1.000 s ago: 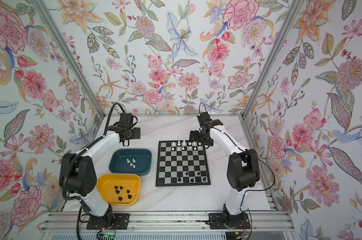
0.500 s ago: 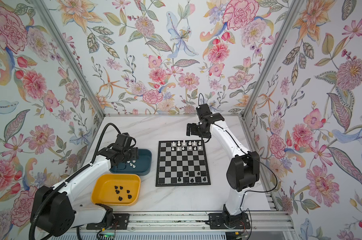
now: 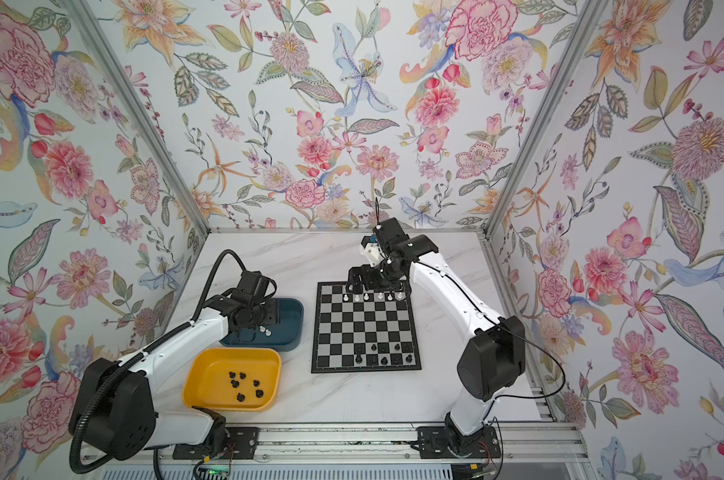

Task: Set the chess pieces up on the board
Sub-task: 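Descend the open left gripper onto a white pawn while the right hovers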

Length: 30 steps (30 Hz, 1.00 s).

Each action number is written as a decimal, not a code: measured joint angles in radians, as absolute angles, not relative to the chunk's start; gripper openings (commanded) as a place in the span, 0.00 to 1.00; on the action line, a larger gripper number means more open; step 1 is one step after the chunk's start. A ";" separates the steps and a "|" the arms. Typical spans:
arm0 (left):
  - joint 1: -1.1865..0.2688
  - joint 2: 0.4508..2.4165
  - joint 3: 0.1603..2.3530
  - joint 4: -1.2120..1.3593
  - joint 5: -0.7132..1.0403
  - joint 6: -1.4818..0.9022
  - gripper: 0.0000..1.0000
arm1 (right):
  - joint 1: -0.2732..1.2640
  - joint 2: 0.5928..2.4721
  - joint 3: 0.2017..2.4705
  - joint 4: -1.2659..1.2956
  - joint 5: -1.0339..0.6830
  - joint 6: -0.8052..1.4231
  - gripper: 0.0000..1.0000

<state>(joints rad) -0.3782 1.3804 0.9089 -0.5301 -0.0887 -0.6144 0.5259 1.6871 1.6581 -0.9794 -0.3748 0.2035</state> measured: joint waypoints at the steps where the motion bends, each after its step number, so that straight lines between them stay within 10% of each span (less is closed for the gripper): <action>1: -0.378 1.388 0.910 -0.530 -0.089 -0.611 0.70 | 0.535 1.668 1.651 -0.979 -0.374 0.197 0.99; 30: -0.367 1.543 0.946 -0.500 -0.084 -0.488 0.51 | 0.551 1.600 1.559 -0.893 -0.276 0.281 0.99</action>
<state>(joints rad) -0.3672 1.5433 0.9459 -0.4999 -0.0841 -0.4881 0.5507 1.6005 1.5593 -0.8928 -0.2756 0.2810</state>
